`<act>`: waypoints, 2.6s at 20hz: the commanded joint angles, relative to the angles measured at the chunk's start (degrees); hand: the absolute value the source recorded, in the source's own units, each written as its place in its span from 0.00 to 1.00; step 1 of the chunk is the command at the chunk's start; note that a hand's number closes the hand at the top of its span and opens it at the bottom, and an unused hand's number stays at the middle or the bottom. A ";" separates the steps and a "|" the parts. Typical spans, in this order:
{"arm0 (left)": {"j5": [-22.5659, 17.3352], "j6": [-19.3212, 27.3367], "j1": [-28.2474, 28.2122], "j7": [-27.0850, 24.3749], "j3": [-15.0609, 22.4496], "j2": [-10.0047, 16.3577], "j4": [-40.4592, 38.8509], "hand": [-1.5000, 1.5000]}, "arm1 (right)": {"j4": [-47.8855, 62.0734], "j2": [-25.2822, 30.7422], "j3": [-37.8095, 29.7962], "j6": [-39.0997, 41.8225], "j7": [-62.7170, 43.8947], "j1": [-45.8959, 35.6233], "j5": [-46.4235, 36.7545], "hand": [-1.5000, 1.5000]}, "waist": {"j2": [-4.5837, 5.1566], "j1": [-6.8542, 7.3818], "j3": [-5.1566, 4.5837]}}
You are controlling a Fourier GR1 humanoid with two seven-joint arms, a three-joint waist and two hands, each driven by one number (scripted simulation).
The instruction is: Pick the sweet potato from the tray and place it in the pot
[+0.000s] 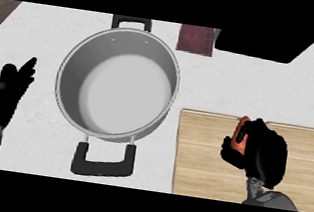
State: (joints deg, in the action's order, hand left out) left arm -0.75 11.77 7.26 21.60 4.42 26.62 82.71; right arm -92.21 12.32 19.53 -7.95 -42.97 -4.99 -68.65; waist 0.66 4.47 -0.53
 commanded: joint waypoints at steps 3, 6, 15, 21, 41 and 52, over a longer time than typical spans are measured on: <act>-0.47 0.03 1.88 0.72 -1.86 0.56 -2.32 0.50 | -2.04 13.33 2.07 13.41 23.05 -7.50 11.44 1.00 | -0.23 -2.68 0.48; 0.78 1.04 0.19 0.63 -1.76 0.32 -2.11 0.50 | -6.86 15.80 -4.94 16.00 29.63 -11.55 20.96 1.00 | -0.71 -4.06 0.53; 0.49 0.67 -2.75 0.46 -2.19 -0.68 -0.73 0.50 | -19.68 12.07 -14.04 14.25 34.86 -19.72 34.81 1.00 | -0.98 -4.42 0.54; 1.50 -0.18 -0.61 0.79 -3.40 -0.72 -1.41 0.50 | -26.96 10.31 -15.27 23.59 23.27 -30.59 40.03 1.00 | -0.88 -4.50 0.49; 4.10 -1.59 1.00 -2.69 -4.28 -4.48 -6.82 0.50 | 9.84 -12.15 0.78 23.13 5.77 -61.16 35.15 1.00 | -0.34 -3.50 0.41; 2.70 -5.24 -1.83 -0.84 -6.11 -2.35 -0.98 0.50 | 26.53 -12.31 9.59 9.66 7.63 -60.23 50.91 0.00 | -0.48 -2.27 0.47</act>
State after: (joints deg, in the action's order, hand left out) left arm 3.03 8.50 7.11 21.23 -0.88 23.59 80.66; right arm -69.68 0.19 25.66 7.07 -35.95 -65.28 -23.35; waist 0.25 1.85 -0.06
